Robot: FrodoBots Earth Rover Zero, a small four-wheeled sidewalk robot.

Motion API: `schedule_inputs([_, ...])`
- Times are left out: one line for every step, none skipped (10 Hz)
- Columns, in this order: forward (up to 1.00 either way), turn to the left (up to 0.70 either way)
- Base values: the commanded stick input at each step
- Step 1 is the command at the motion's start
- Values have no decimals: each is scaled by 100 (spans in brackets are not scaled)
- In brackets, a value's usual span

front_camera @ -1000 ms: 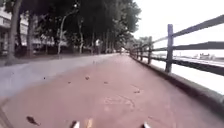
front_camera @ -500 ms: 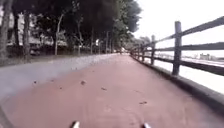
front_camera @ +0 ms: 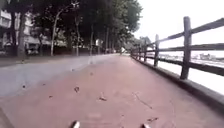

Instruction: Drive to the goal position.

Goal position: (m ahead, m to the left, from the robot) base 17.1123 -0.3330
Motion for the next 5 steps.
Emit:
schedule_inputs([70,0])
schedule_inputs([70,0])
schedule_inputs([70,0])
schedule_inputs([70,0])
schedule_inputs([70,0])
